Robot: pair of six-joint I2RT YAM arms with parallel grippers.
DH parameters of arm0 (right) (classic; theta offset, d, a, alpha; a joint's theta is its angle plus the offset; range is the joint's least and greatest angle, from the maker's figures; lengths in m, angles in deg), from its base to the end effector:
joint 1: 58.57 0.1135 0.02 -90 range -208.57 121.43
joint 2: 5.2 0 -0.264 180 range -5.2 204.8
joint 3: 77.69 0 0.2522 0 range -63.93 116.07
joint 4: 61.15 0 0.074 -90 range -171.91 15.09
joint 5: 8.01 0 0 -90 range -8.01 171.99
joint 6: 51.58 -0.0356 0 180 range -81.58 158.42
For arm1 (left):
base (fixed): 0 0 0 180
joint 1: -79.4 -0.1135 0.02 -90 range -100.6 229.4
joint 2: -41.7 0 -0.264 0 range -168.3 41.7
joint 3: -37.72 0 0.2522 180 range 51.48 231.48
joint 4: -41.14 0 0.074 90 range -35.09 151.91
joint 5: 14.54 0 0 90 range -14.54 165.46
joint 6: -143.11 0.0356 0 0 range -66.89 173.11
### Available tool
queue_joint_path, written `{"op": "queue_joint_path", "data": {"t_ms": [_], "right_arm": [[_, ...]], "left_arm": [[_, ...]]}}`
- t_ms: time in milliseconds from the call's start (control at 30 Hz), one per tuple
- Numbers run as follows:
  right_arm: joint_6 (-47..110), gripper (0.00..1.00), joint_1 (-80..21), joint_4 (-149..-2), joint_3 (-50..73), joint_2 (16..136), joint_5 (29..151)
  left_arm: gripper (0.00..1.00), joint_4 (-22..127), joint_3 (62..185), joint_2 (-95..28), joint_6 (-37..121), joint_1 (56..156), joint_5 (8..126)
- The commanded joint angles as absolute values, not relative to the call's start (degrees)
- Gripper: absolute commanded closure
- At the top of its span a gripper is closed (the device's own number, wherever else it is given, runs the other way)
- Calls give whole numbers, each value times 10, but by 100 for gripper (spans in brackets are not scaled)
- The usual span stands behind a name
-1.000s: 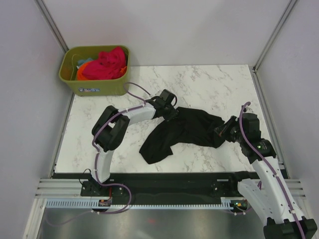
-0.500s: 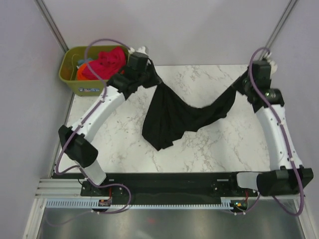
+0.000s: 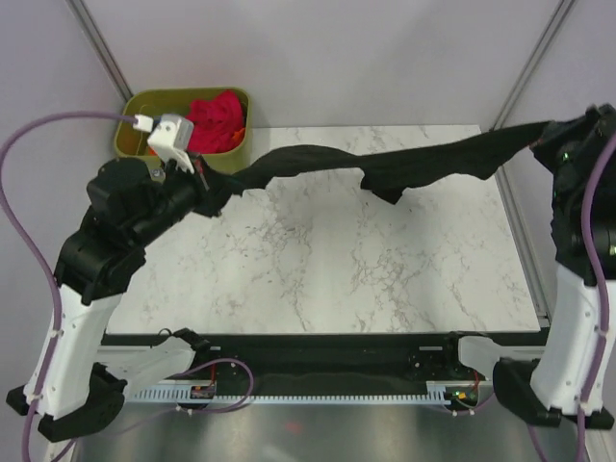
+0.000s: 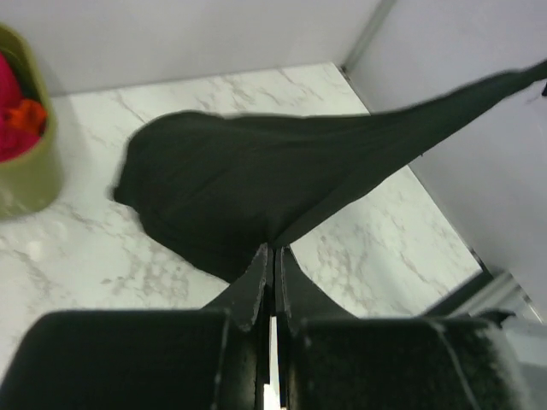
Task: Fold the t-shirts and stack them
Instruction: Flatten the tshirt out
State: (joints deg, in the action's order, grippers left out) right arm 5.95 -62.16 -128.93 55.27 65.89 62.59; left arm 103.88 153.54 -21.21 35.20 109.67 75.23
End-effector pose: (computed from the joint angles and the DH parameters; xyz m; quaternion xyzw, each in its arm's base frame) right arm 0.1593 -0.0218 0.5746 0.3339 0.6611 0.0434 0.6705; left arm 0.1380 -0.0807 0.5310 0.0836 0.7605 -0.2642 0.5872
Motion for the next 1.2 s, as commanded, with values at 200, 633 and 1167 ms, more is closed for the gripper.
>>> {"op": "queue_joint_path", "data": {"t_ms": [200, 633, 1167], "right_arm": [[64, 100, -623, -1348, 159, 404, 634], [0, 100, -623, -1311, -122, 269, 751], [18, 100, -623, -1242, 112, 442, 727]], "left_arm": [[98, 960, 1068, -55, 224, 1097, 566], [85, 933, 909, -59, 141, 1097, 639], [98, 971, 1215, -155, 228, 1097, 697]]}}
